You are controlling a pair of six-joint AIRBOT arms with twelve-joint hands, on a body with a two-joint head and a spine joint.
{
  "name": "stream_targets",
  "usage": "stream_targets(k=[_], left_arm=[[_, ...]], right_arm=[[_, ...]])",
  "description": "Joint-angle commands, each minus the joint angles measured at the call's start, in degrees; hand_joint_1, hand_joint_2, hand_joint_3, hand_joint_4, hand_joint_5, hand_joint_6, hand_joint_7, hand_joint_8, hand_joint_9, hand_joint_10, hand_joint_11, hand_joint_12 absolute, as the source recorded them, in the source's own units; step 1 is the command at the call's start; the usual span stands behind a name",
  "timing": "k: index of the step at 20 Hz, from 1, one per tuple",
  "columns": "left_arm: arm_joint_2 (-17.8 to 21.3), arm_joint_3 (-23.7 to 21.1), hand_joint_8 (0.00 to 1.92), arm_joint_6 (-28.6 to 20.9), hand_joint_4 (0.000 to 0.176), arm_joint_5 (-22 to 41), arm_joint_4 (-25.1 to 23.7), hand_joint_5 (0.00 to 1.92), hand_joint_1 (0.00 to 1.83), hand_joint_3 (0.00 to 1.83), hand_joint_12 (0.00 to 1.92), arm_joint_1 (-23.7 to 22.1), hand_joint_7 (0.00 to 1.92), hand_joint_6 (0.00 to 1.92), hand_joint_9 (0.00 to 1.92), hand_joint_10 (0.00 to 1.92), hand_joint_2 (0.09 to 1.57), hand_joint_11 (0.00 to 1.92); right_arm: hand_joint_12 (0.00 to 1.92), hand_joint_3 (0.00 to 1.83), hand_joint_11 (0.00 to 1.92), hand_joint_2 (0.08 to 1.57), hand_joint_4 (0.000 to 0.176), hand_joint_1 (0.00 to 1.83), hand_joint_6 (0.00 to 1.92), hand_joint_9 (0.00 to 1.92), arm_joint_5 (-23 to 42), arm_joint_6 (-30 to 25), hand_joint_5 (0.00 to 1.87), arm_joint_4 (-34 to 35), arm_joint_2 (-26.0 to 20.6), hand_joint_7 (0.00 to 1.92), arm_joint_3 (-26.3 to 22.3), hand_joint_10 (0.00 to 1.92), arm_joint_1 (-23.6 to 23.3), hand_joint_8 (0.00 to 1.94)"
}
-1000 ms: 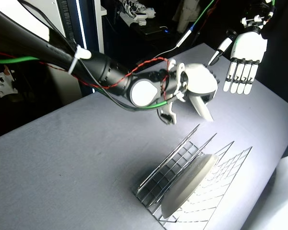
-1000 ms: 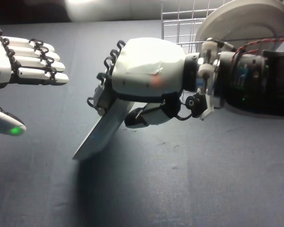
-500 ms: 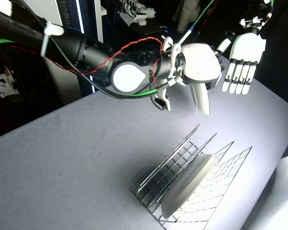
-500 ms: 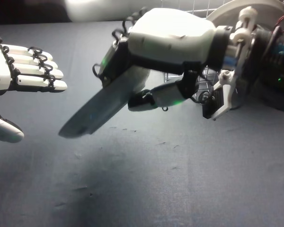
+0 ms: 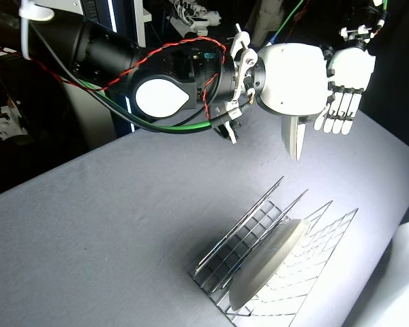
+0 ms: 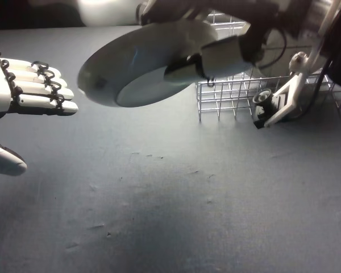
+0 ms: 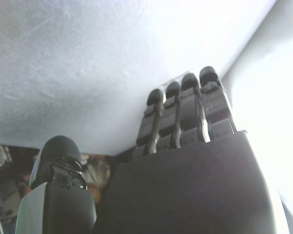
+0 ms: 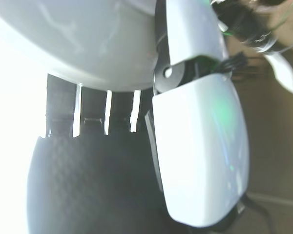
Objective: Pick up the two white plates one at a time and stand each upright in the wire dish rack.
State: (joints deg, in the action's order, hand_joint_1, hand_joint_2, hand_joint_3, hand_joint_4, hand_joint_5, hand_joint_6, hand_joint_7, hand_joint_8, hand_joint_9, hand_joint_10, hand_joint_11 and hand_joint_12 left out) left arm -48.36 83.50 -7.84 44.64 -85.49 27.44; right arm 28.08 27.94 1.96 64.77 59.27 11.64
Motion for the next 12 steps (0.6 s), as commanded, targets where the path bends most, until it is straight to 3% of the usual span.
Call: stream_targets(k=[1,3,4,7,9,12], left_arm=[[0.7,0.2,0.01,-0.3,0.0,1.5,3.4,0.03,0.0,0.0,0.0,-0.2,0.02,0.0,0.0,0.0,1.15,0.0],[0.7,0.2,0.01,-0.3,0.0,1.7,3.4,0.05,0.0,0.0,0.0,0.2,0.03,0.01,0.0,0.0,1.15,0.0],[0.7,0.2,0.0,-0.3,0.0,1.7,3.4,0.04,0.0,0.0,0.0,0.2,0.02,0.0,0.0,0.0,1.16,0.0],[0.6,0.2,0.0,-0.3,0.0,1.6,3.4,0.03,0.0,0.0,0.0,0.2,0.02,0.0,0.0,0.0,1.16,0.0],[0.6,0.1,0.0,-0.3,0.0,1.5,3.4,0.02,0.0,0.0,0.0,0.2,0.0,0.0,0.0,0.0,1.15,0.0],[0.6,0.1,0.01,-0.3,0.0,1.5,3.4,0.05,0.0,0.0,0.0,0.5,0.03,0.01,0.0,0.0,1.16,0.0]], right_arm=[[0.93,0.0,1.09,1.06,0.0,1.39,0.91,1.11,7.6,-0.9,1.01,2.0,-0.7,1.07,-0.2,0.87,-1.6,0.79],[0.91,0.0,1.12,1.05,0.0,1.4,0.83,1.14,5.3,-0.9,1.02,5.7,-1.4,1.09,-0.2,0.83,-3.0,0.81],[0.92,0.0,1.12,1.04,0.0,1.4,0.82,1.15,4.6,-0.9,1.05,7.1,-1.6,1.13,-0.2,0.83,-3.5,0.7],[0.93,0.0,1.09,1.05,0.0,1.39,0.92,1.13,0.8,-1.0,1.01,9.7,-2.5,1.12,-0.1,0.88,-5.0,0.67],[0.94,0.0,1.11,1.04,0.0,1.4,0.8,1.14,-0.4,-1.0,1.04,11.5,-2.8,1.11,0.3,0.84,-5.2,0.78],[1.0,0.0,1.04,1.05,0.0,1.39,0.91,1.1,-2.2,-1.0,1.0,12.1,-3.1,1.11,1.5,0.92,-5.2,0.7]])
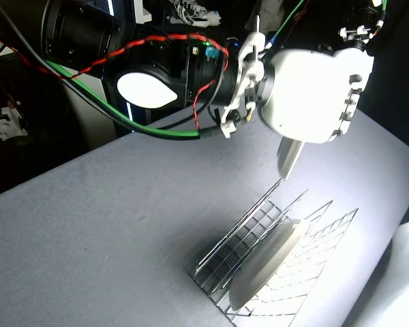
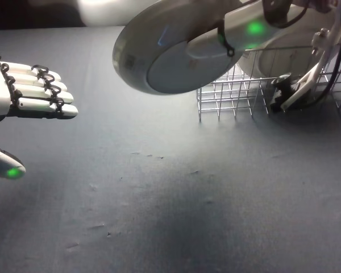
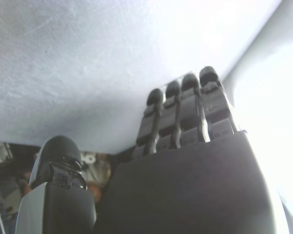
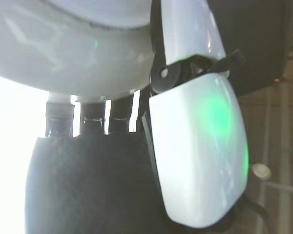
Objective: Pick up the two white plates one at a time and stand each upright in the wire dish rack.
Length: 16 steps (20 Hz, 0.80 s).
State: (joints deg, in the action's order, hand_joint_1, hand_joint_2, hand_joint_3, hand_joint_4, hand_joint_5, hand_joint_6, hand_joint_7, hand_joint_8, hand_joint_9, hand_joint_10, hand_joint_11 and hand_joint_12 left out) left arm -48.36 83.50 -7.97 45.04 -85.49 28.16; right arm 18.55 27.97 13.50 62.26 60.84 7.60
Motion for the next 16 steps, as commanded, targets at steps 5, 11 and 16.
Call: stream_targets(k=[5,11,16], left_arm=[[0.6,-0.1,0.01,-0.2,0.0,1.1,3.4,0.05,0.0,0.0,0.0,0.0,0.03,0.01,0.0,0.0,1.16,0.0],[0.6,-0.3,0.0,-0.2,0.0,1.1,3.4,0.04,0.0,0.0,0.0,0.1,0.01,0.0,0.0,0.0,1.16,0.0],[0.5,-0.4,0.01,-0.2,0.0,1.1,3.4,0.04,0.0,0.0,0.0,0.1,0.02,0.01,0.0,0.0,1.17,0.0]], right_arm=[[0.97,0.0,1.08,1.06,0.0,1.39,0.97,1.1,7.1,-1.0,1.0,1.2,-0.6,1.1,3.0,0.9,-0.6,0.68],[1.34,0.0,0.99,1.05,0.0,1.5,0.91,1.09,5.0,-0.8,0.99,1.2,-0.6,1.1,6.5,0.79,0.5,0.62],[1.37,0.0,0.97,1.07,0.0,1.49,1.02,1.03,4.8,-0.4,0.94,1.2,-0.6,1.02,7.7,0.87,2.9,0.72]])
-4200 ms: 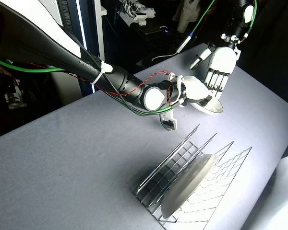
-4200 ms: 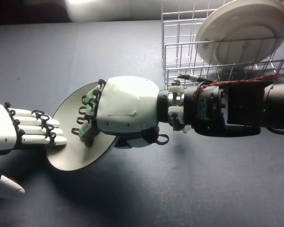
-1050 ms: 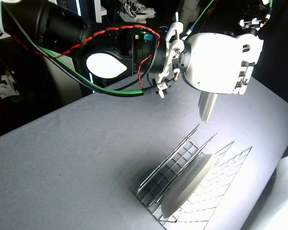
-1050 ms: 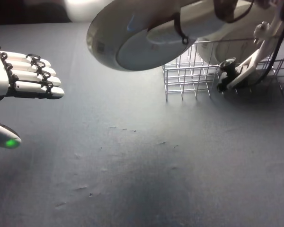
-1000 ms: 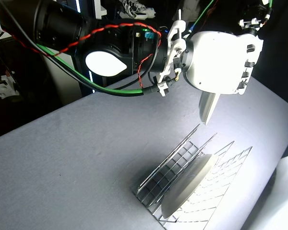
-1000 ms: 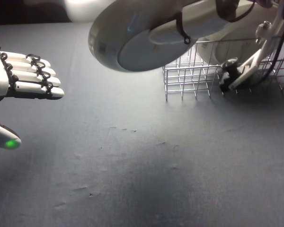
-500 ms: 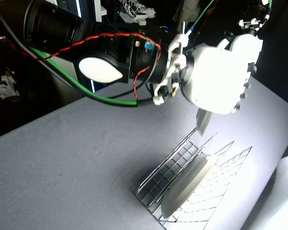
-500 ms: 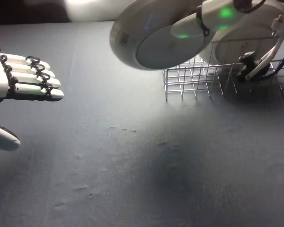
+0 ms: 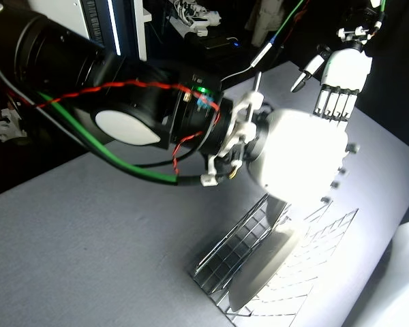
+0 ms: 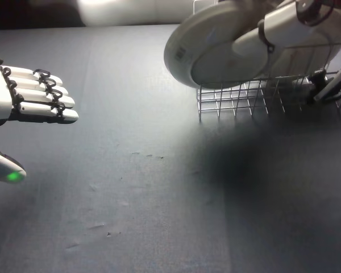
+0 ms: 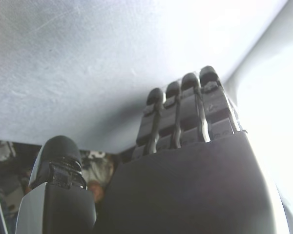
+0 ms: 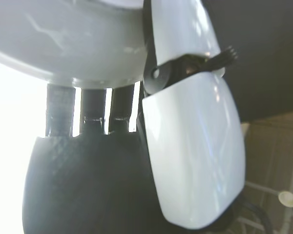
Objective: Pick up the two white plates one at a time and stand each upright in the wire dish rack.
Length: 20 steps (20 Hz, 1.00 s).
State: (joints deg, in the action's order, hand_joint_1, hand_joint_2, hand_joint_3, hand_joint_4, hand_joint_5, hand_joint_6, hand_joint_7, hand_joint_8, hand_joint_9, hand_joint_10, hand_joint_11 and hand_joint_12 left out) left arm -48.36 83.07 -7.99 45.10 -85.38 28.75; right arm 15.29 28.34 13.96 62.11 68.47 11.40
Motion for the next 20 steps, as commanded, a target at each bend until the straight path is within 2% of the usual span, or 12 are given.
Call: stream_targets(k=[1,5,8,10,13,14,15,17,18,19,20], left_arm=[[0.5,0.1,0.01,-0.2,0.0,1.1,3.3,0.05,0.0,0.0,0.0,-0.5,0.02,0.01,0.0,0.0,1.17,0.0],[0.5,0.0,0.0,-0.2,0.0,1.1,3.3,0.04,0.0,0.0,0.0,-0.4,0.02,0.0,0.0,0.0,1.16,0.0],[0.5,0.0,0.0,-0.2,0.0,1.1,3.3,0.03,0.0,0.0,0.0,-0.4,0.01,0.0,0.0,0.0,1.16,0.0],[0.5,0.0,0.0,-0.2,0.0,1.1,3.3,0.03,0.0,0.0,0.0,-0.4,0.01,0.0,0.0,0.0,1.16,0.0],[0.5,0.0,0.0,-0.2,0.0,1.1,3.3,0.03,0.0,0.0,0.0,-0.3,0.0,0.0,0.0,0.0,1.16,0.0],[0.5,0.0,0.0,-0.2,0.0,1.1,3.3,0.03,0.0,0.0,0.0,-0.3,0.01,0.0,0.0,0.0,1.17,0.0],[0.5,0.0,0.0,-0.2,0.0,1.0,3.3,0.04,0.0,0.0,0.0,-0.3,0.01,0.01,0.0,0.0,1.17,0.0],[0.5,0.0,0.01,-0.2,0.0,1.0,3.3,0.05,0.0,0.0,0.0,-0.3,0.02,0.01,0.0,0.0,1.16,0.0],[0.5,0.0,0.01,-0.2,0.0,1.0,3.3,0.05,0.0,0.0,0.0,-0.2,0.03,0.01,0.0,0.0,1.16,0.0],[0.5,-0.1,0.0,-0.2,0.0,1.0,3.3,0.04,0.0,0.0,0.0,-0.2,0.02,0.0,0.0,0.0,1.16,0.0],[0.5,-0.1,0.0,-0.2,0.0,1.0,3.3,0.03,0.0,0.0,0.0,-0.1,0.01,0.0,0.0,0.0,1.16,0.0]], right_arm=[[1.36,0.0,0.97,1.07,0.0,1.49,1.0,1.02,8.3,-0.7,0.96,0.7,-0.5,1.03,0.3,0.87,-0.3,0.7],[1.39,0.0,0.96,1.05,0.0,1.5,0.88,1.07,9.3,-0.3,0.99,0.7,-0.5,1.09,1.2,0.83,2.3,0.64],[1.41,0.0,0.95,1.07,0.0,1.49,0.96,1.04,9.6,-0.3,0.95,0.3,-0.5,1.04,1.5,0.88,3.8,0.72],[1.4,0.0,0.95,1.06,0.0,1.49,0.92,1.04,9.7,-0.3,0.97,-0.7,-0.5,1.05,1.7,0.88,5.1,0.7],[1.5,0.0,0.86,1.1,0.0,1.49,0.99,0.95,9.9,-0.3,0.91,-1.7,-0.5,0.98,2.1,1.03,6.3,0.85],[1.27,0.0,0.78,1.11,0.0,1.4,1.04,0.92,10.0,-0.3,0.91,-1.7,-0.5,0.96,2.2,1.17,6.4,0.92],[1.21,0.0,0.75,1.13,0.0,1.37,1.08,0.89,10.1,-0.3,0.89,-1.7,-0.5,0.92,2.1,1.24,6.3,0.98],[1.23,0.0,0.63,1.16,0.0,1.36,1.19,0.84,10.4,-0.3,0.83,-1.9,-0.5,0.88,2.1,1.34,6.1,1.03],[1.33,0.0,0.39,1.16,0.0,1.19,1.15,0.71,10.5,-0.3,0.86,-1.9,-0.5,0.81,2.1,0.84,6.0,0.58],[1.36,0.0,0.21,1.09,0.0,1.24,0.57,0.66,10.6,-0.3,0.73,-2.0,-0.5,0.81,2.1,0.57,5.7,0.31],[1.33,0.0,0.19,1.04,0.0,1.28,0.28,0.68,10.6,-0.3,0.75,-2.0,-0.5,0.83,2.1,0.41,5.5,0.14]])
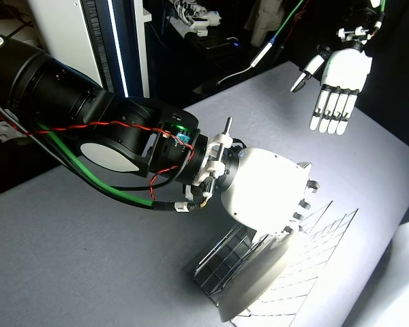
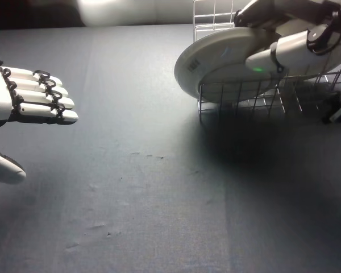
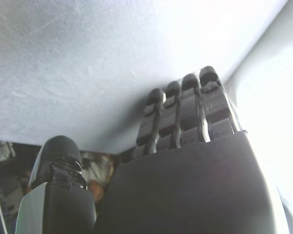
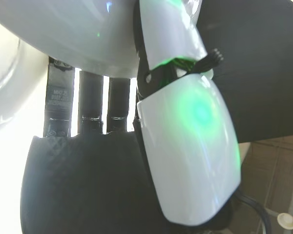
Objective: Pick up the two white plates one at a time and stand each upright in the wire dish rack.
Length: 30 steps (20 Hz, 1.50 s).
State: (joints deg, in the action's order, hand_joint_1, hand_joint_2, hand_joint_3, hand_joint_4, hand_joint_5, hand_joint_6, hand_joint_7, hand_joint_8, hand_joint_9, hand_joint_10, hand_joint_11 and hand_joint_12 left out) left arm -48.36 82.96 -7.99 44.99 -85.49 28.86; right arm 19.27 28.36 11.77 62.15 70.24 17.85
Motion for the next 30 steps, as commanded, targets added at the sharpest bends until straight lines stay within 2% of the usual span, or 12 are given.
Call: stream_targets(k=[1,3,10,13,15,19,22,23,25,28,29,30], left_arm=[[0.5,0.0,0.0,-0.2,0.0,1.1,3.4,0.04,0.0,0.0,0.0,-0.2,0.01,0.0,0.0,0.0,1.17,0.0],[0.5,0.0,0.01,-0.2,0.0,1.1,3.4,0.06,0.0,0.0,0.0,-0.1,0.04,0.01,0.01,0.0,1.16,0.0],[0.5,0.0,0.0,-0.2,0.0,1.0,3.4,0.02,0.0,0.0,0.0,-0.1,0.0,0.0,0.0,0.0,1.15,0.0],[0.5,-0.1,0.01,-0.6,0.0,1.9,3.5,0.05,0.0,0.0,0.0,-0.2,0.02,0.01,0.0,0.0,1.17,0.0],[0.5,-0.3,0.0,-1.4,0.0,3.2,3.6,0.03,0.0,0.0,0.0,-0.2,0.0,0.0,0.0,0.0,1.16,0.0],[0.8,-0.5,0.01,-2.0,0.0,7.1,4.4,0.04,0.0,0.0,0.0,-0.3,0.02,0.01,0.0,0.0,1.17,0.0],[1.3,-0.8,0.01,-1.7,0.0,10.3,4.4,0.04,0.0,0.0,0.0,-0.1,0.02,0.01,0.0,0.0,1.15,0.01],[1.5,-1.3,0.01,-0.4,0.0,11.2,4.4,0.05,0.0,0.0,0.01,-0.1,0.04,0.01,0.01,0.0,1.16,0.02],[2.5,-2.9,0.01,2.2,0.0,12.2,4.4,0.04,0.0,0.0,0.01,-0.1,0.02,0.01,0.0,0.0,1.16,0.01],[4.5,-6.0,0.02,5.1,0.0,14.6,4.8,0.1,0.0,0.0,0.04,-0.7,0.09,0.01,0.06,0.02,1.15,0.07],[5.8,-7.8,0.01,6.7,0.0,15.9,4.8,0.12,0.0,0.0,0.21,-1.1,0.11,0.01,0.08,0.0,1.16,0.01],[6.8,-8.9,0.0,8.4,0.0,16.7,4.7,0.13,0.0,0.0,0.26,-1.3,0.11,0.01,0.07,0.0,1.17,0.0]], right_arm=[[1.31,0.0,0.17,1.03,0.0,1.29,0.14,0.68,6.6,-0.3,0.77,0.0,-0.6,0.83,0.3,0.29,-1.1,0.05],[1.33,0.0,0.04,1.02,0.0,1.23,0.03,0.62,6.6,-0.4,0.73,-0.8,-0.6,0.76,0.2,0.14,-1.7,0.0],[1.37,0.0,0.13,1.02,0.0,1.26,0.0,0.63,8.3,-0.5,0.64,-1.8,-0.7,0.68,-1.2,0.13,-5.0,0.0],[1.4,0.0,0.04,1.02,0.0,1.21,0.0,0.57,10.3,-0.5,0.59,-4.6,-0.7,0.63,-1.9,0.1,-6.1,0.0],[1.41,0.01,0.01,1.04,0.0,1.15,0.0,0.52,12.7,-0.5,0.52,-9.3,-0.7,0.57,-2.4,0.07,-6.3,0.0],[1.36,0.01,0.02,1.07,0.0,1.08,0.0,0.5,21.2,-0.5,0.47,-27.0,-0.8,0.52,-2.9,0.06,-5.7,0.0],[1.3,0.0,0.06,1.07,0.0,1.04,0.01,0.52,26.0,-0.5,0.49,-37.5,-1.3,0.53,-3.7,0.05,-5.0,0.0],[1.29,0.0,0.05,1.06,0.0,0.97,0.01,0.5,26.2,-0.6,0.49,-39.8,-2.0,0.53,-4.8,0.04,-4.8,0.0],[1.29,0.0,0.03,1.06,0.0,0.96,0.01,0.51,29.6,-0.5,0.51,-45.8,-2.5,0.55,-5.6,0.05,-4.0,0.01],[1.26,0.01,0.05,1.14,0.0,0.88,0.03,0.6,35.7,0.4,0.58,-54.5,-2.7,0.64,-5.7,0.07,-2.7,0.03],[1.26,0.01,0.05,1.15,0.0,0.88,0.04,0.61,37.7,1.3,0.6,-57.4,-2.9,0.66,-5.7,0.08,-2.5,0.04],[1.26,0.01,0.04,1.15,0.0,0.89,0.04,0.62,38.9,1.9,0.61,-58.4,-2.9,0.67,-5.7,0.08,-2.5,0.04]])
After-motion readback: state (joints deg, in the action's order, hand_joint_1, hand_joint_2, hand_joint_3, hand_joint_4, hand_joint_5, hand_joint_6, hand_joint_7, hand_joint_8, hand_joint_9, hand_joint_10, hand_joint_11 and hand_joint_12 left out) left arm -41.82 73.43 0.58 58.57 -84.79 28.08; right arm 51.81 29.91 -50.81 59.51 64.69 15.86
